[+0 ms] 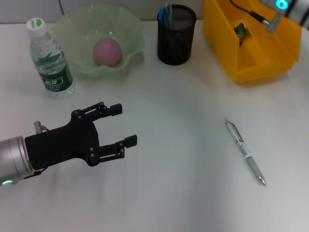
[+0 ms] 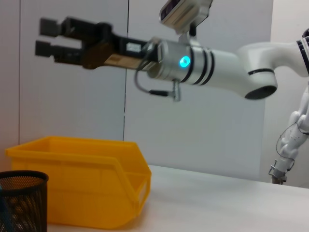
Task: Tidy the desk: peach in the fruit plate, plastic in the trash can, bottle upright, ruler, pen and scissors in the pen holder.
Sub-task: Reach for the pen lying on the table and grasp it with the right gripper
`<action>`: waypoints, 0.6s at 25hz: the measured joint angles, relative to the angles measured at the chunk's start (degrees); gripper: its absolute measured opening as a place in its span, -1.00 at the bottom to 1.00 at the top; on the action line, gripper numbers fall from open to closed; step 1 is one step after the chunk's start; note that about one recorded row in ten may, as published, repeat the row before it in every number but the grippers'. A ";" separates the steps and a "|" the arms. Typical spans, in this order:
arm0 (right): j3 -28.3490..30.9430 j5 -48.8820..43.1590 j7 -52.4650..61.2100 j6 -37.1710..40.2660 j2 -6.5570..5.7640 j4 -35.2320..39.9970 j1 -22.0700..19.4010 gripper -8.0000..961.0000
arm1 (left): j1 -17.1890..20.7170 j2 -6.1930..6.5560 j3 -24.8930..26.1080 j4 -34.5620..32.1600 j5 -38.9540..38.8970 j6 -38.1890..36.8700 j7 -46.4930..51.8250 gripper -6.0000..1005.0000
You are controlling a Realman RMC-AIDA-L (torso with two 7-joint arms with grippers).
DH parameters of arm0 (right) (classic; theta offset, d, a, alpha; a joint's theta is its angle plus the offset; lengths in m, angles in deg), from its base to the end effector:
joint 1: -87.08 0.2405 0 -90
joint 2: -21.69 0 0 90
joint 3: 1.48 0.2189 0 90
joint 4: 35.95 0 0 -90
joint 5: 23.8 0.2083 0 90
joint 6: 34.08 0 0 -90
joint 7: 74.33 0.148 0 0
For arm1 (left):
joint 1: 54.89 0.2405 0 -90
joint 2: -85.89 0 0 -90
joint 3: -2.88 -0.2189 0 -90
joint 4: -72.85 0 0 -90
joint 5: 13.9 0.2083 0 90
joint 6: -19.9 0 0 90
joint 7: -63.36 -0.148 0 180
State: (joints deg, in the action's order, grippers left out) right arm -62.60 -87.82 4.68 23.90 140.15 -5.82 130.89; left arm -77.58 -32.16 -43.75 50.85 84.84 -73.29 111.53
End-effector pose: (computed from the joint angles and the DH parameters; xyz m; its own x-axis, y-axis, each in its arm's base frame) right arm 0.1228 0.4256 0.0256 0.4853 -0.1816 -0.8553 -0.6628 -0.7143 -0.2245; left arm -0.2523 0.2569 -0.0145 0.7658 0.0824 0.6378 0.2954 -0.9260 -0.2351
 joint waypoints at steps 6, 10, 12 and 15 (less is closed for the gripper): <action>-1.57 -15.78 21.80 10.72 -1.29 13.57 -5.74 0.45 | 0.01 0.01 -0.89 -0.13 0.79 -1.11 -1.74 0.61; -0.44 -28.37 35.41 18.65 -2.92 18.69 -5.49 0.45 | -0.02 0.08 -1.12 -0.15 1.49 -2.11 -2.28 0.61; 1.41 -35.66 41.24 22.80 -3.38 20.54 -4.42 0.45 | -0.16 0.10 -1.12 -0.15 2.21 -2.12 -2.15 0.61; 4.56 -46.49 49.53 28.99 -4.10 22.59 -2.07 0.44 | -0.39 0.10 -1.12 -0.13 3.11 -1.92 -1.85 0.61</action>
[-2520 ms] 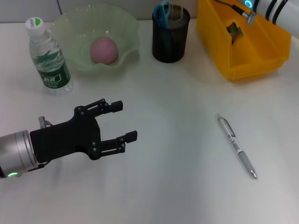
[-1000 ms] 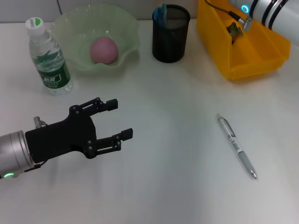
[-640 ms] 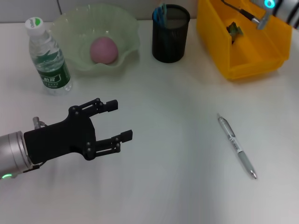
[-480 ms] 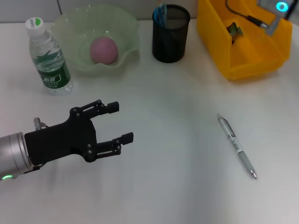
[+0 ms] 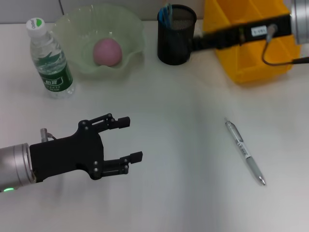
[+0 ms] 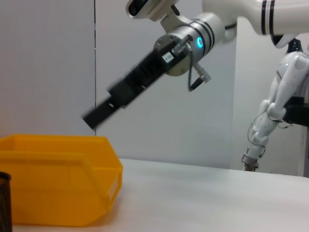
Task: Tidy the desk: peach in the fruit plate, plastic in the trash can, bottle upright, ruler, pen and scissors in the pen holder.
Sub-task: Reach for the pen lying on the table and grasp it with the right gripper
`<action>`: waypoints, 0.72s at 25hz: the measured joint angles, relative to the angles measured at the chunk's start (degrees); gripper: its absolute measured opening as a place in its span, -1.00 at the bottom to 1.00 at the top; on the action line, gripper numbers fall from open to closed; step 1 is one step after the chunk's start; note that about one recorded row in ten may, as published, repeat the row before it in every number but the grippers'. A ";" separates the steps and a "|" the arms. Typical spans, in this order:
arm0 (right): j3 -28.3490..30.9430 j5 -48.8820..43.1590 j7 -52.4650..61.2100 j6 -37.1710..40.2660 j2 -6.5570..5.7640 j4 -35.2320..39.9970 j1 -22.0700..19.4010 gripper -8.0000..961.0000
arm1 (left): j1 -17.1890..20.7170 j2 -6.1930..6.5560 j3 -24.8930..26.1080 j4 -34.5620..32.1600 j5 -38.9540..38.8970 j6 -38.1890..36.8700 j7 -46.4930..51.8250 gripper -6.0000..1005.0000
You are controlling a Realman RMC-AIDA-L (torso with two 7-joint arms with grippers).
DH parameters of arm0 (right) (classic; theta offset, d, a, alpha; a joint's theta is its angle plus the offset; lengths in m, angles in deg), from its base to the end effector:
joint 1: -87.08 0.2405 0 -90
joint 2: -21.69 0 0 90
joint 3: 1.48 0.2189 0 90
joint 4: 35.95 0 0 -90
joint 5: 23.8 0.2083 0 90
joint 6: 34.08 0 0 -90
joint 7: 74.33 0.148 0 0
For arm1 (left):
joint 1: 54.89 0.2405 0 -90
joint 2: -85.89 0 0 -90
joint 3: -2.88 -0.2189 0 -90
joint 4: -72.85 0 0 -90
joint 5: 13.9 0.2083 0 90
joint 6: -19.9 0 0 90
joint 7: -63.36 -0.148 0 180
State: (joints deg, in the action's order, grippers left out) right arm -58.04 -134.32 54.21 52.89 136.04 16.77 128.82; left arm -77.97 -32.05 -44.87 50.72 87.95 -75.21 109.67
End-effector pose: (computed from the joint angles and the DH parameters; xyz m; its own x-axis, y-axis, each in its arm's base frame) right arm 0.1252 0.3712 0.0446 0.6631 -0.6457 -0.3786 -0.6829 -0.7290 0.0473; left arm -0.2500 0.2486 -0.0194 0.7901 0.0562 0.6104 0.2196 -0.9556 -0.1963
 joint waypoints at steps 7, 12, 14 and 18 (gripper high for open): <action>1.97 -19.96 15.19 9.97 -1.63 0.92 7.49 0.44 | 0.07 0.01 0.03 -0.02 0.21 0.30 0.24 0.61; 1.04 -30.54 21.71 12.56 -1.14 0.85 11.47 0.44 | -0.03 0.06 0.03 -0.02 0.60 0.56 0.29 0.61; -0.06 -34.66 23.91 12.45 -0.74 0.49 12.86 0.44 | -0.06 0.06 0.03 -0.02 0.67 0.78 0.32 0.61; -4.72 -40.22 27.38 12.12 0.13 -1.93 15.76 0.44 | -0.22 0.08 0.02 0.00 0.72 1.48 0.36 0.61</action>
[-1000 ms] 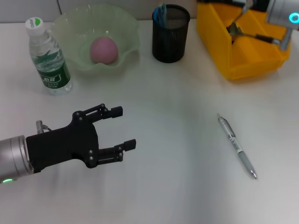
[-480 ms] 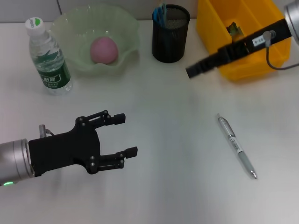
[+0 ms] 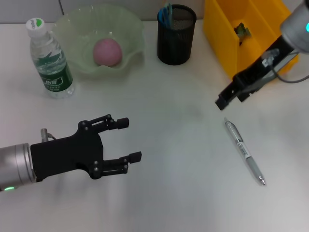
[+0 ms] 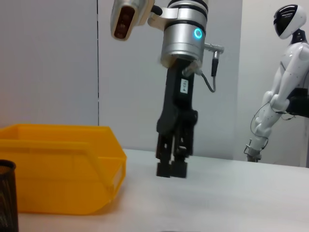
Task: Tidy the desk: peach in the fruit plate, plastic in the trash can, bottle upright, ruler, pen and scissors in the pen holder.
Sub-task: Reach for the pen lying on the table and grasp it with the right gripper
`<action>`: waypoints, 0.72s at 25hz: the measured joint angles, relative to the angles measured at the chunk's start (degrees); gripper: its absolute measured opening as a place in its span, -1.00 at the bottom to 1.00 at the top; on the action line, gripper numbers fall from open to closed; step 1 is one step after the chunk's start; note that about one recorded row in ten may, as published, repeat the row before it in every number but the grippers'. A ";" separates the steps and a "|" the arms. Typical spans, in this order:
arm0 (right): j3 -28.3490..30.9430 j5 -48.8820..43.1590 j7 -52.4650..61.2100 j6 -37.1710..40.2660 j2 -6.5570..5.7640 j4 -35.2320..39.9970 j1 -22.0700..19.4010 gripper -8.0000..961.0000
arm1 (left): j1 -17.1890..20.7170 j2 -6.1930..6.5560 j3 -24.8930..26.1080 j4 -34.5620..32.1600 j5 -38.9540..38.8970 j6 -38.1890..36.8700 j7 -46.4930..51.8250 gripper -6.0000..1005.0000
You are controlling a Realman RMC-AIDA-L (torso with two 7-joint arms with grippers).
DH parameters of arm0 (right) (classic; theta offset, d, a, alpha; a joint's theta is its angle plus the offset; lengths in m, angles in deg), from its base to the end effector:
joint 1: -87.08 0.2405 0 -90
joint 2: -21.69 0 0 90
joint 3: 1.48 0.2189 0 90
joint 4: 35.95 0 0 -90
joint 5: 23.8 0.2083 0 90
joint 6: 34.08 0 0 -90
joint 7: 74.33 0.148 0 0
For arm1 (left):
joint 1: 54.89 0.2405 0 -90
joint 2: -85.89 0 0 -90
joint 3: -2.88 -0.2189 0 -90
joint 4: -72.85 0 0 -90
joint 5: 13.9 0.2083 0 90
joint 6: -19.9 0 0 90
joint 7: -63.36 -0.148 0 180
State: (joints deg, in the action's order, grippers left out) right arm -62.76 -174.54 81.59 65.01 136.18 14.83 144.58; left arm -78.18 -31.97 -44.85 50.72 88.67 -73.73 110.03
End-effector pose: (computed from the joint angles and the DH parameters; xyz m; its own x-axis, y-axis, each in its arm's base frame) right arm 0.1300 0.3701 0.0307 0.4766 -0.8493 0.2272 -0.7779 -0.5278 -0.3411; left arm -0.2529 0.2508 -0.0210 0.8044 0.0677 0.5902 0.2275 -0.9529 -0.2008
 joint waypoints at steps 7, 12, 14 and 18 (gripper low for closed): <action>-3.57 -7.36 2.53 -0.11 2.86 -0.50 1.70 0.44 | -0.41 -0.07 0.00 0.00 0.01 0.93 0.01 0.61; -5.34 -13.78 3.77 -1.36 5.07 -1.47 2.50 0.44 | -0.85 -0.20 0.00 0.29 0.07 1.52 0.01 0.61; -6.98 -13.90 4.54 -2.44 5.15 -2.75 2.59 0.44 | -0.90 -0.25 0.00 0.31 0.09 1.62 0.01 0.61; -8.37 -13.57 4.90 -4.09 5.15 -4.85 2.51 0.44 | -1.07 -0.26 0.00 0.37 0.09 1.80 0.01 0.61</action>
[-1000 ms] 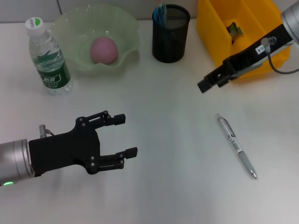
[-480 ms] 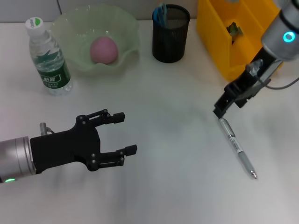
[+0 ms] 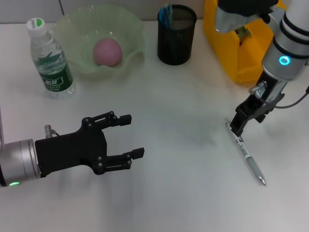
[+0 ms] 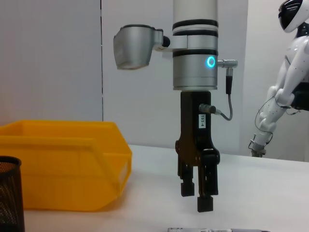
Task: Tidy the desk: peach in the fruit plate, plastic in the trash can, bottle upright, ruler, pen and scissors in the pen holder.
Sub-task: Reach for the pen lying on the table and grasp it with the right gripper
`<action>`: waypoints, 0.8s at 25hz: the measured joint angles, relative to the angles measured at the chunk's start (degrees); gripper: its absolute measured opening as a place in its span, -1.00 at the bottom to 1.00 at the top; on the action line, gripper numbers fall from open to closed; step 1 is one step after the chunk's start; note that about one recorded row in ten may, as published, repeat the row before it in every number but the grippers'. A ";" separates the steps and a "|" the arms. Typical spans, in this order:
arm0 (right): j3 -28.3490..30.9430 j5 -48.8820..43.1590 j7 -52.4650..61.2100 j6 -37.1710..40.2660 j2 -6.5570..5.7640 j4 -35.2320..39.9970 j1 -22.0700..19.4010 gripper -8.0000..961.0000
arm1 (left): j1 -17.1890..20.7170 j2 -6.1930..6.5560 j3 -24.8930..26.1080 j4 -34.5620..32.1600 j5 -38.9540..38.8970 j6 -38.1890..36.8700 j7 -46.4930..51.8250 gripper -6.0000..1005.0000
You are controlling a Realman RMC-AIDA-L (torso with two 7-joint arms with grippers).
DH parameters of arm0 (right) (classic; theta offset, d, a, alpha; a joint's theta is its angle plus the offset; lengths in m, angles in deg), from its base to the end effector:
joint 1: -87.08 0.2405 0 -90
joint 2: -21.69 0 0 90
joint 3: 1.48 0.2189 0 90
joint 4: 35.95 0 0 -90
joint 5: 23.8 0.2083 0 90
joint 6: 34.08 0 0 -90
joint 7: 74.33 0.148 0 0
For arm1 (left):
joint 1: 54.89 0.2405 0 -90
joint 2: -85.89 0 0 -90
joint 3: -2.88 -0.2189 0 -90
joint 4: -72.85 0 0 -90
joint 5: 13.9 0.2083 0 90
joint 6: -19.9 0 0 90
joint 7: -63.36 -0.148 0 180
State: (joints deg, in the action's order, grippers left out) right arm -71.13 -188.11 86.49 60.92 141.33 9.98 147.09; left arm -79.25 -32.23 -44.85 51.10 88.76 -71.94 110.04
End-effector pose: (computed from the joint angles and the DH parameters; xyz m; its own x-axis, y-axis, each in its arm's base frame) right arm 0.1469 0.3605 -0.0053 0.3948 -0.8320 0.3898 -0.6399 -0.5534 -0.5331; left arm -0.2508 0.2569 -0.0248 0.8133 0.0664 0.5780 0.2273 -0.9508 -0.2105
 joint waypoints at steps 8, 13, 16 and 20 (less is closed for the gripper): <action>-4.58 3.35 -0.25 -0.76 0.08 -0.24 -0.67 0.43 | -0.17 0.02 0.00 0.09 0.21 1.54 0.33 0.61; -5.74 3.55 -0.05 -1.73 0.08 -1.02 -1.10 0.43 | -0.39 0.17 0.00 -0.44 1.90 0.54 1.87 0.61; -5.75 3.65 -0.05 -2.57 0.08 -1.81 -1.41 0.43 | -0.85 0.23 0.00 -0.50 3.70 -0.56 2.21 0.61; -6.05 4.16 -0.23 -3.42 0.12 -2.43 -1.82 0.36 | -1.37 0.31 0.00 -0.54 5.34 -2.19 2.80 0.61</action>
State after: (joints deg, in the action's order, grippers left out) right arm -77.18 -183.95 86.27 57.50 141.44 7.55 145.27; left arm -80.61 -31.92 -44.85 50.56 94.10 -74.12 112.84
